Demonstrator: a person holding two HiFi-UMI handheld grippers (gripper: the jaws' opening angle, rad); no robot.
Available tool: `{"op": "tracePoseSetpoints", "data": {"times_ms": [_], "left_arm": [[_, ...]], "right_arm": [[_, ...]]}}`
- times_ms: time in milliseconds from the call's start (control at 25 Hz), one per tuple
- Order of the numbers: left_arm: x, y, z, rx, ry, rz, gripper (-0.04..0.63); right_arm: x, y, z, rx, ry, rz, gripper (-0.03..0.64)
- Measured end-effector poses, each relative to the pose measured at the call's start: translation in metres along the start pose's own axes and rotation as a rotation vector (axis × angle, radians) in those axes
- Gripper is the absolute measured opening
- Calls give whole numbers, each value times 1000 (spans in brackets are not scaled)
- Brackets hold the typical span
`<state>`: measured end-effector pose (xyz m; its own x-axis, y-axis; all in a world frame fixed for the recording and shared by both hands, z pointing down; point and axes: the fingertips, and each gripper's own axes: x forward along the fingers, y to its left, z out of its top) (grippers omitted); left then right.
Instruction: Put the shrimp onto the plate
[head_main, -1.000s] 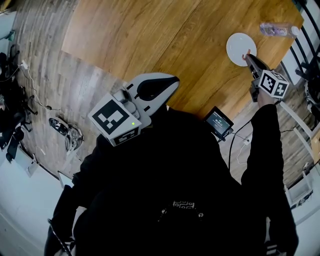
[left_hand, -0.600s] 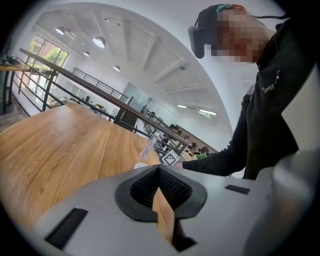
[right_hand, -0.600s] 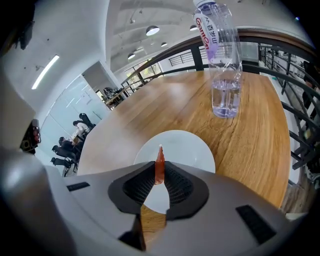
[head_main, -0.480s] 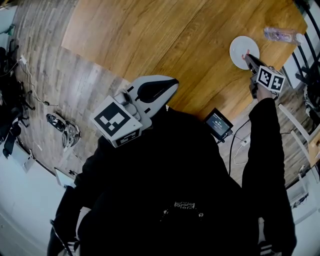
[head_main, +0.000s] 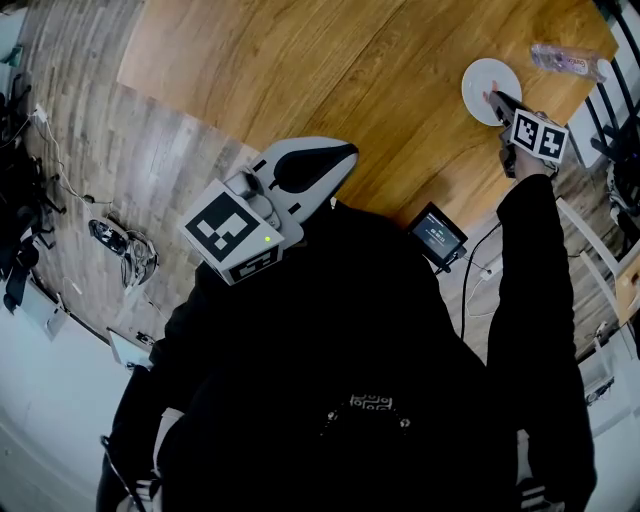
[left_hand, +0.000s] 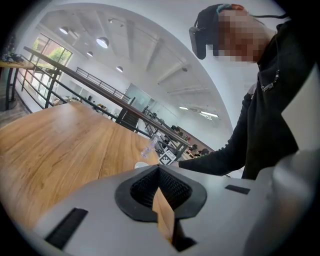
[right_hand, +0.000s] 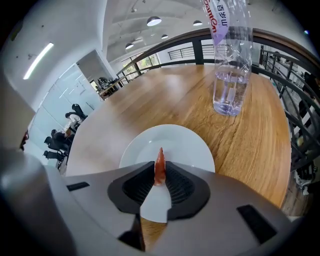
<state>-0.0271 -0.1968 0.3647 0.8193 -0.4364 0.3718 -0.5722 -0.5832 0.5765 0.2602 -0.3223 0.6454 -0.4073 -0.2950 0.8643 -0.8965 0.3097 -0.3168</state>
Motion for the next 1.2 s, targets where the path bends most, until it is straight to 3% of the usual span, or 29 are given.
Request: {"op": "tracePoseSetpoints", "data": {"times_ms": [120, 400, 840, 960, 1040, 1200], "left_arm": [[0, -1, 0, 1, 0, -2, 3], [-3, -2, -1, 9, -5, -6, 3], [2, -20, 8, 82, 3, -75, 3], [8, -26, 15, 125, 7, -129, 3], [12, -30, 21, 156, 9, -172, 3], [28, -46, 33, 220, 14, -244, 3]], "right_arm": [[-1, 1, 2, -6, -14, 1, 81], [-4, 5, 10, 48, -77, 14, 173], [-57, 14, 24, 75, -198, -23, 173], [-87, 26, 24, 93, -258, -24, 140], [-108, 37, 22, 111, -306, -14, 65], [-149, 57, 15, 115, -407, 14, 26]]}}
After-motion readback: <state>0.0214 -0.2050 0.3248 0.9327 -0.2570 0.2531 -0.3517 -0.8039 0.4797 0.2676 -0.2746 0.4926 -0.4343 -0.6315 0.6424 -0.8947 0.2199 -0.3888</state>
